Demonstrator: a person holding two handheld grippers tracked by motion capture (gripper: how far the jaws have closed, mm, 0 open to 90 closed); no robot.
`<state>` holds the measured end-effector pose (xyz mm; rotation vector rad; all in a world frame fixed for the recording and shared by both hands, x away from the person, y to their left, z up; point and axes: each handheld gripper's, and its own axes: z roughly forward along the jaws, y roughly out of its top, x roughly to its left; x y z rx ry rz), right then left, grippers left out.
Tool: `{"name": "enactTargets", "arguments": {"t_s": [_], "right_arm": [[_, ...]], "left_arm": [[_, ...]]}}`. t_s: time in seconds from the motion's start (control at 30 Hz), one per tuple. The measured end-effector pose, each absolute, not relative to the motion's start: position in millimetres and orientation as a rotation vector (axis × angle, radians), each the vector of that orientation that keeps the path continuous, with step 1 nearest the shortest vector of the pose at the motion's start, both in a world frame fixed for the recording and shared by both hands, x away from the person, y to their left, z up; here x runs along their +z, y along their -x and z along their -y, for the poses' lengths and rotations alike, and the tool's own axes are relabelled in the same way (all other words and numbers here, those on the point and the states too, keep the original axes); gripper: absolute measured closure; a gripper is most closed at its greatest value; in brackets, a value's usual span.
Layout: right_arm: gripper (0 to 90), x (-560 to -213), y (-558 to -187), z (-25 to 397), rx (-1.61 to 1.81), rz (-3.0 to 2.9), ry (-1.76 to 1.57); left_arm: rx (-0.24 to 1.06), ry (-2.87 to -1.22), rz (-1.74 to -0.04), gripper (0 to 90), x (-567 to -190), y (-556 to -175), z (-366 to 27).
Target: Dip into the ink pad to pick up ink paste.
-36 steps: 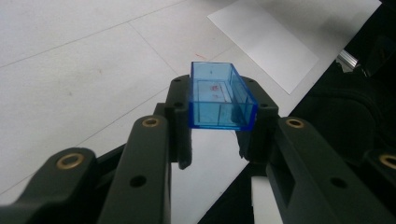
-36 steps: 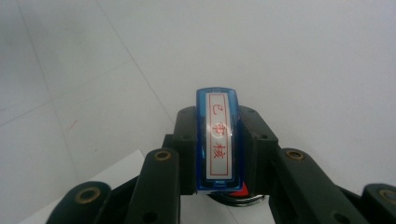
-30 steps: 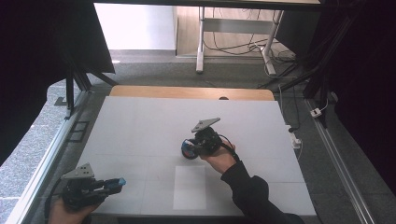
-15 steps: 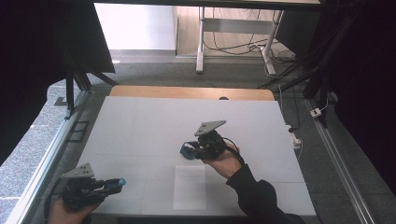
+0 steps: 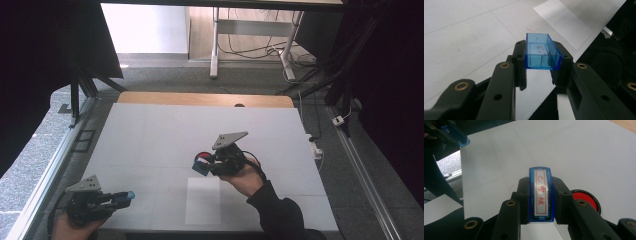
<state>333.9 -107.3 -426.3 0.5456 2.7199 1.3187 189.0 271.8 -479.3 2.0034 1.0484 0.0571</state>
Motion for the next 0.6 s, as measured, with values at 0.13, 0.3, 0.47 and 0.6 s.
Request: {"name": "enactTargets", "arguments": {"t_s": [0.13, 0.3, 0.47, 0.6], "right_arm": [[71.0, -423.9, -328.2, 110.0, 1.340, -2.722, -0.534], [71.0, -421.6, -320.9, 113.2, 1.345, -2.728, -0.517], [71.1, -422.5, -315.6, 116.0, 1.337, -2.732, -0.495], [71.0, -425.3, -313.1, 116.8, 1.322, -2.738, -0.494]], "left_arm": [[0.057, -2.004, -1.048, 68.7, -479.3, -188.9, -271.8], [0.058, -2.005, -1.048, 68.7, -479.3, -188.9, -271.5], [0.059, -2.006, -1.048, 68.7, -479.3, -188.9, -271.3], [0.058, -2.006, -1.047, 68.7, -479.1, -188.8, -270.9]]}}
